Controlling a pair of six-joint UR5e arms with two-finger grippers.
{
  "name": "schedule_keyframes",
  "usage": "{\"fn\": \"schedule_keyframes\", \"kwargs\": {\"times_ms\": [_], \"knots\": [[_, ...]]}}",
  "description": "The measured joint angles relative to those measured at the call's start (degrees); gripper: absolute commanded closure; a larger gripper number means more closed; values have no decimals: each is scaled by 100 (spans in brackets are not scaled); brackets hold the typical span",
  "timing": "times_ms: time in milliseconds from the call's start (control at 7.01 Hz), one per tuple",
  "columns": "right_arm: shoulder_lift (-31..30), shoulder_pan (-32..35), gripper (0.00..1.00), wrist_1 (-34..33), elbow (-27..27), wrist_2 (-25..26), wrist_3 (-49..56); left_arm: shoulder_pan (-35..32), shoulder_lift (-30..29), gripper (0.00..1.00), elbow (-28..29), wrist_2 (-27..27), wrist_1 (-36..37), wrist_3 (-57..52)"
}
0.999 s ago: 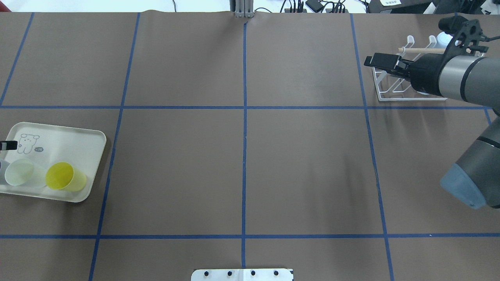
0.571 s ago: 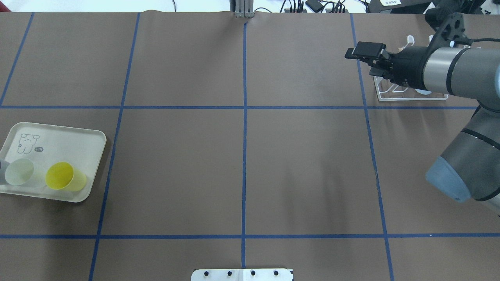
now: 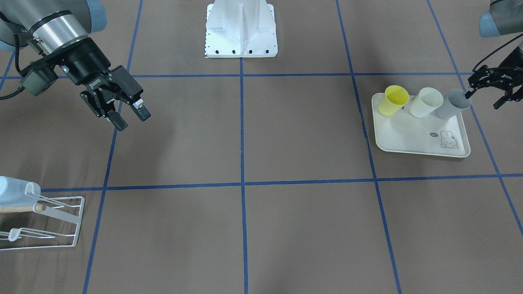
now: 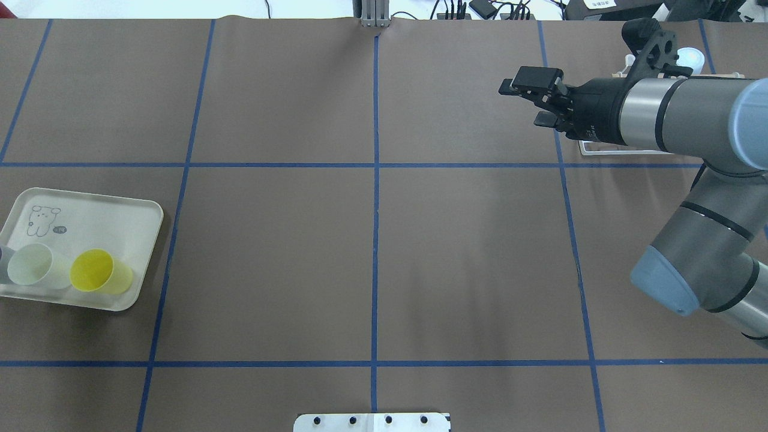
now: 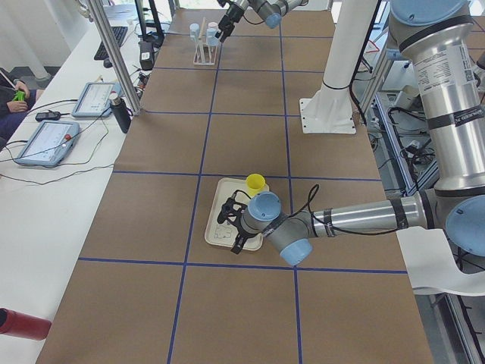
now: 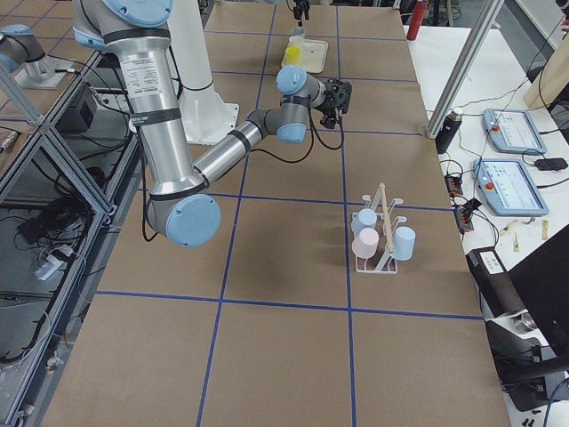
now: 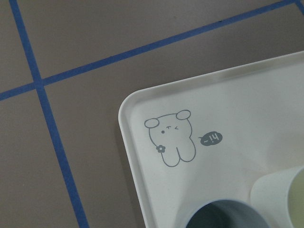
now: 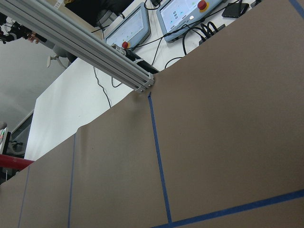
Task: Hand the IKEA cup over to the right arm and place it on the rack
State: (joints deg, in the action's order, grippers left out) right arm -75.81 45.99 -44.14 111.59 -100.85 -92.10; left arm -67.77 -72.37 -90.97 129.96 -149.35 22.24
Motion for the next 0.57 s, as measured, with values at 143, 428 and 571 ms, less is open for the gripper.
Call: {"fn": "schedule_keyframes", "kwargs": {"times_ms": [143, 428, 571], "knots": [[2, -4, 0, -1, -3, 3, -6, 25, 6, 0, 28, -8, 7, -6], [3, -7, 0, 1, -5, 4, -4, 161, 18, 1, 48, -14, 10, -9], [0, -6, 0, 2, -5, 4, -2, 239, 21, 15, 63, -14, 11, -9]]}}
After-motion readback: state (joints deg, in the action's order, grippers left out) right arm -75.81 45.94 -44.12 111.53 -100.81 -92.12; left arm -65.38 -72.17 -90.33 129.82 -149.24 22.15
